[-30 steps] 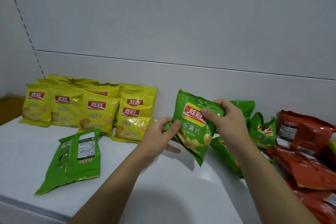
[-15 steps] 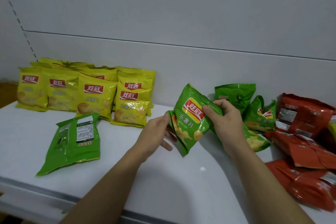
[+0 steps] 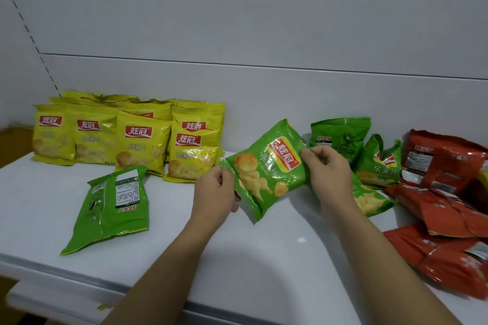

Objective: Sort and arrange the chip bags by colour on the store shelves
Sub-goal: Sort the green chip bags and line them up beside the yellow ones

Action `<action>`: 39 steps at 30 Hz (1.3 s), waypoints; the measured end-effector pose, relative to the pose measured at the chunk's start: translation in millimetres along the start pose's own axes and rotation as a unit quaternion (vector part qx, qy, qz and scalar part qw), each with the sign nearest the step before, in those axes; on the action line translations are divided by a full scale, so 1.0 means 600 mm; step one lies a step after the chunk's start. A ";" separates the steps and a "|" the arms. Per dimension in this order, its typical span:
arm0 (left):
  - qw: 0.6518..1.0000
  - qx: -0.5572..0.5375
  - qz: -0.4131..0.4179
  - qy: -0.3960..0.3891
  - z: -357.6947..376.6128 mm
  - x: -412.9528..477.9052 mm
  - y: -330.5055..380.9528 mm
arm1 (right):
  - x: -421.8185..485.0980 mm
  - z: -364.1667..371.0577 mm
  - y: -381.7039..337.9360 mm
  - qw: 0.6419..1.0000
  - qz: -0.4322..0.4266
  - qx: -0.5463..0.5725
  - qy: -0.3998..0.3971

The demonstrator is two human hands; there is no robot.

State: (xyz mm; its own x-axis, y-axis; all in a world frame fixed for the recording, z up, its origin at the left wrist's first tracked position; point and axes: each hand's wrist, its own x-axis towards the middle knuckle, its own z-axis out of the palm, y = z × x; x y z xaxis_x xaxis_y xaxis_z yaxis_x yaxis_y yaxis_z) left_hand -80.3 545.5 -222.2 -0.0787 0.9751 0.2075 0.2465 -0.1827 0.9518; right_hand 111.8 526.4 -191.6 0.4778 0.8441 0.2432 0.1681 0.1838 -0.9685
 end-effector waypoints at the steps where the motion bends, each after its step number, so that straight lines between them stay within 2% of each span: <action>1: 1.000 -0.009 0.000 0.006 0.000 0.002 -0.001 | 0.003 -0.002 -0.001 0.999 0.019 0.027 0.009; 7: 0.999 -0.041 0.007 -0.019 0.006 0.010 -0.013 | 0.005 0.000 -0.003 0.994 0.060 0.095 0.011; 11: 0.990 -0.127 -0.047 -0.042 0.006 0.011 -0.011 | 0.004 0.001 -0.001 0.997 0.028 0.076 0.016; 14: 0.982 -0.174 -0.064 -0.027 0.007 0.019 -0.017 | 0.001 -0.005 -0.003 0.998 0.007 0.054 0.017; 20: 0.991 -0.112 -0.035 -0.062 0.014 0.010 -0.019 | -0.005 -0.008 -0.013 0.998 -0.060 0.031 -0.012; 24: 0.972 -0.218 -0.076 -0.039 0.003 0.016 -0.013 | -0.008 -0.001 -0.024 0.981 0.025 0.176 -0.071; 27: 0.964 -0.255 -0.069 -0.031 0.000 0.016 -0.011 | -0.011 0.006 -0.026 0.965 0.063 0.216 -0.133; 29: 0.966 -0.250 -0.062 -0.030 0.003 0.015 -0.011 | -0.013 0.012 -0.022 0.960 0.088 0.230 -0.135; 35: 0.982 -0.184 -0.041 -0.007 0.007 0.016 -0.016 | 0.032 0.020 -0.020 0.992 0.063 0.083 -0.069; 39: 0.998 -0.053 -0.029 -0.008 0.009 0.017 -0.019 | 0.073 0.034 -0.030 0.997 0.042 -0.021 -0.062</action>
State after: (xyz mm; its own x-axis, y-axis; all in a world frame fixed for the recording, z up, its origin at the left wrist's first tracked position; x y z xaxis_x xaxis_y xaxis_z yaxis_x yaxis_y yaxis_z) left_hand -78.8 558.3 -231.9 -0.0742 0.9860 0.1494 0.1393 -0.1381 0.9806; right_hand 111.9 570.7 -164.5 0.3813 0.9123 0.1494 0.1693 0.0899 -0.9814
